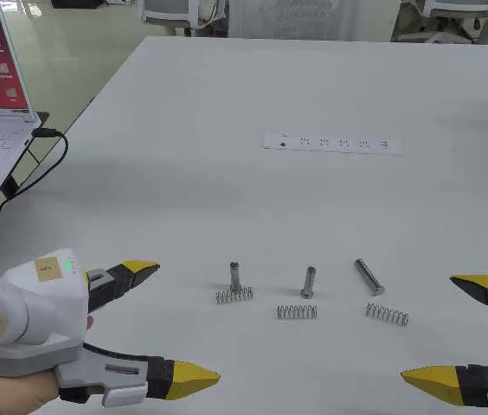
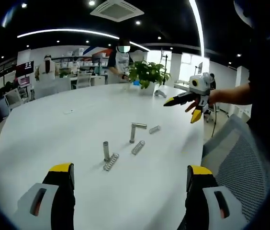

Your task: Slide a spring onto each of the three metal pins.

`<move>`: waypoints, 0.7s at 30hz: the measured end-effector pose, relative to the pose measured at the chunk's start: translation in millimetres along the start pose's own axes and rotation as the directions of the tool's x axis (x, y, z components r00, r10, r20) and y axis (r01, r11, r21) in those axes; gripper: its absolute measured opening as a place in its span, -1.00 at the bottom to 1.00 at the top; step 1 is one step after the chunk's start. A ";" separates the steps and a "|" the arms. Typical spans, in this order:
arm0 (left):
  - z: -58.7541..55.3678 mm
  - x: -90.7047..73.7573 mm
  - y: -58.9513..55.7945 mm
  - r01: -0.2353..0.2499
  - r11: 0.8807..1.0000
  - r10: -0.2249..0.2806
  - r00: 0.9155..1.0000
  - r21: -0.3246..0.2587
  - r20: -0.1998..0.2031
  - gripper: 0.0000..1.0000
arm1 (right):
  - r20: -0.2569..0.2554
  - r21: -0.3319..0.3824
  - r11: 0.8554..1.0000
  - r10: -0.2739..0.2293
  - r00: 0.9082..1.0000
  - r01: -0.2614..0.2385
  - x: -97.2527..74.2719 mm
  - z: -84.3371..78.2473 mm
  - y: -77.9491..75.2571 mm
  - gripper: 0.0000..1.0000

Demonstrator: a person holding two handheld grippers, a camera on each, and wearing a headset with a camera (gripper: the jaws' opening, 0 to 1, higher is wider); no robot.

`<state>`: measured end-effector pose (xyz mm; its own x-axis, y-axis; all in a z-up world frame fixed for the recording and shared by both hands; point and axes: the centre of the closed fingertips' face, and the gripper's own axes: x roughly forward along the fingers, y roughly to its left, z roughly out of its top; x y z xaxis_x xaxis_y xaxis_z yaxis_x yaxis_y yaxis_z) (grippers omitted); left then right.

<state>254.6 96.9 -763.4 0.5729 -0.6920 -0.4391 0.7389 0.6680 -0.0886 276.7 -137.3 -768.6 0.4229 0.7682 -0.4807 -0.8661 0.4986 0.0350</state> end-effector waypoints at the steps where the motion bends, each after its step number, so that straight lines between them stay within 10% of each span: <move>1: 0.0 -0.1 0.1 0.000 1.000 0.000 1.000 -0.001 0.000 0.90 | -0.001 0.000 1.000 0.001 1.000 -0.001 0.0 -0.1 0.5 0.75; 21: -1.0 -3.6 -1.5 0.002 1.000 -0.002 1.000 -0.001 -0.005 0.90 | -0.025 -0.020 1.000 0.018 1.000 -0.018 3.2 -2.9 3.0 0.72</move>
<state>251.1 98.7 -762.6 0.5695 -0.6919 -0.4437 0.7398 0.6668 -0.0901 274.7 -134.5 -772.6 0.4008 0.7666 -0.5016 -0.8788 0.4764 0.0259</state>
